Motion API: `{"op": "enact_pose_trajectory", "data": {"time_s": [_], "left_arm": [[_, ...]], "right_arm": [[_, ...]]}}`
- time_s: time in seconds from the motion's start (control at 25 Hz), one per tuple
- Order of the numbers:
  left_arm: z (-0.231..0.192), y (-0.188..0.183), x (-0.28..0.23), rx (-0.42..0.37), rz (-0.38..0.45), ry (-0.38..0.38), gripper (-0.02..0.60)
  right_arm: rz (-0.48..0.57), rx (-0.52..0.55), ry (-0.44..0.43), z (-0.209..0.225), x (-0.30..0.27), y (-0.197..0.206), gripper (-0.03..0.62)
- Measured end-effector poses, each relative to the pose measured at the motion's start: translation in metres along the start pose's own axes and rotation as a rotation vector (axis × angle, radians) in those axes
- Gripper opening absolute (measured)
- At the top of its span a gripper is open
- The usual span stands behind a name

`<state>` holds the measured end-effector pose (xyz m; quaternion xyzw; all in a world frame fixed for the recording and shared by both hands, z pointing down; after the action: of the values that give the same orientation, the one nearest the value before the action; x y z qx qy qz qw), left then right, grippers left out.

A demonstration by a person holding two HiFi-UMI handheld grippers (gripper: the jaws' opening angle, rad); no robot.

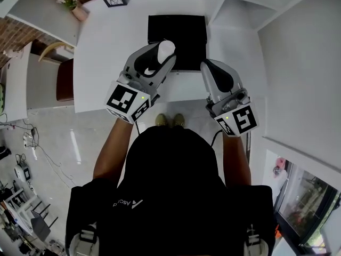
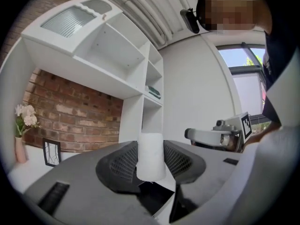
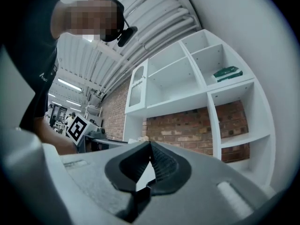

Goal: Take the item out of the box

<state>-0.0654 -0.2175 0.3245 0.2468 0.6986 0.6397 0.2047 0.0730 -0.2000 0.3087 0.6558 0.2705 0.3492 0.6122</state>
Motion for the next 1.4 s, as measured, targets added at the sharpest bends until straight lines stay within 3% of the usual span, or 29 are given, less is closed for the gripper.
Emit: {"op": "enact_pose_trajectory", "data": {"time_s": [0.28,1.4], "left_arm": [[0.019,-0.017,0.013,-0.036,0.089,0.001,0.170],[0.030,-0.020,0.022,-0.058,0.109,0.037,0.170]], "right_arm": [[0.017,-0.010,-0.007,-0.009,0.006,-0.007,0.002],[0.023,0.025,0.002,-0.020,0.014,-0.007,0.002]]}}
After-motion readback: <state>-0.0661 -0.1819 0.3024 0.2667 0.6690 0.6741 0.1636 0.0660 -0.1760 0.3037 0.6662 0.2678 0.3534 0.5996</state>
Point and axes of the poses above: the fingertips, and each gripper's own axes: x backward along the fingers, z to its right, y out of its underside, the point moved 4 cm from there along x, backward along the fingers, and after that the axes turned 13 degrees about y, right-handed, at the moved point
